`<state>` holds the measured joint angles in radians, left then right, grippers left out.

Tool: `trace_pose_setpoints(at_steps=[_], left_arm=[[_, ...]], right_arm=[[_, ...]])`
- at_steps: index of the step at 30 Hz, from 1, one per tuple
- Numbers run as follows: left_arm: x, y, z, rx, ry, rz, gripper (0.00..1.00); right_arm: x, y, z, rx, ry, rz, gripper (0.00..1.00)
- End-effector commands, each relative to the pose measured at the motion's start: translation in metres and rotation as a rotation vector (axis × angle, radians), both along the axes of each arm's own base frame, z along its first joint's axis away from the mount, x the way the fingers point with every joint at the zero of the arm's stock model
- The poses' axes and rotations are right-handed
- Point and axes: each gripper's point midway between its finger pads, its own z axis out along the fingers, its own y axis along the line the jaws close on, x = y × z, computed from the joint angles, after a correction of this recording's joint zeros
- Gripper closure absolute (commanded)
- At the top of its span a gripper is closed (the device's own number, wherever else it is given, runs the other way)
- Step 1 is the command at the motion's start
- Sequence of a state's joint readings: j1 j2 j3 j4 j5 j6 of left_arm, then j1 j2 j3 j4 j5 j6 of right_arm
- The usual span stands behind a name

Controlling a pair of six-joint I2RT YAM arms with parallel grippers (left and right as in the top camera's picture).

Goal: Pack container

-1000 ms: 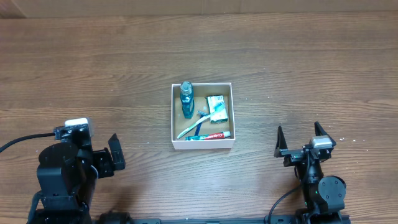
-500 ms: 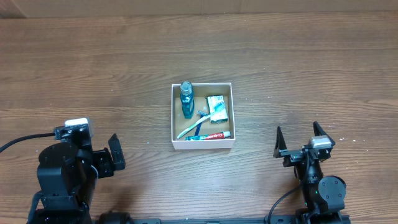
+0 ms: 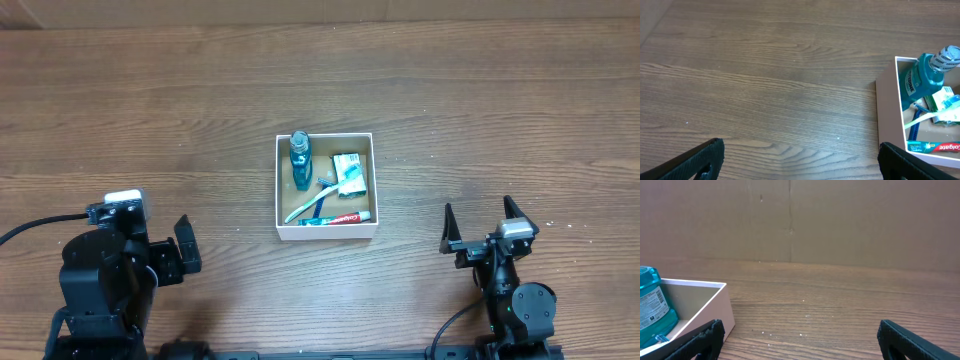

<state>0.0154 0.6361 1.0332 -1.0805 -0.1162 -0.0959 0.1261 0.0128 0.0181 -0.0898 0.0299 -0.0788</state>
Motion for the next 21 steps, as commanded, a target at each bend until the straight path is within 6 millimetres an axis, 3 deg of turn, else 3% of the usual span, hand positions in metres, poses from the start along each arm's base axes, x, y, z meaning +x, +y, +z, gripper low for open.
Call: trace_pose_setpoints(at_steps=[1, 5, 9, 12, 17, 21], left_arm=[[-0.008, 0.000, -0.006, 0.015, 0.030, -0.012, 0.00], [-0.023, -0.004, -0.018, 0.002, 0.012, -0.028, 0.00], [-0.019, -0.005, -0.037, 0.000, -0.111, -0.037, 0.00], [-0.005, -0.015, -0.051, 0.005, -0.251, -0.108, 0.00], [0.024, -0.025, -0.054, 0.049, -0.522, -0.184, 0.00], [0.034, -0.027, -0.057, 0.060, -0.648, -0.191, 0.00]], right_arm=[[0.000, 0.000, -0.001, 0.000, -0.006, -0.001, 0.00], [0.000, 0.000, -0.001, 0.000, -0.006, -0.001, 0.00], [0.000, 0.000, -0.001, 0.000, -0.006, -0.001, 0.00], [0.000, 0.000, -0.001, 0.000, -0.006, -0.001, 0.00], [0.000, 0.000, -0.001, 0.000, -0.006, -0.001, 0.00], [0.000, 0.000, -0.001, 0.000, -0.006, -0.001, 0.00]])
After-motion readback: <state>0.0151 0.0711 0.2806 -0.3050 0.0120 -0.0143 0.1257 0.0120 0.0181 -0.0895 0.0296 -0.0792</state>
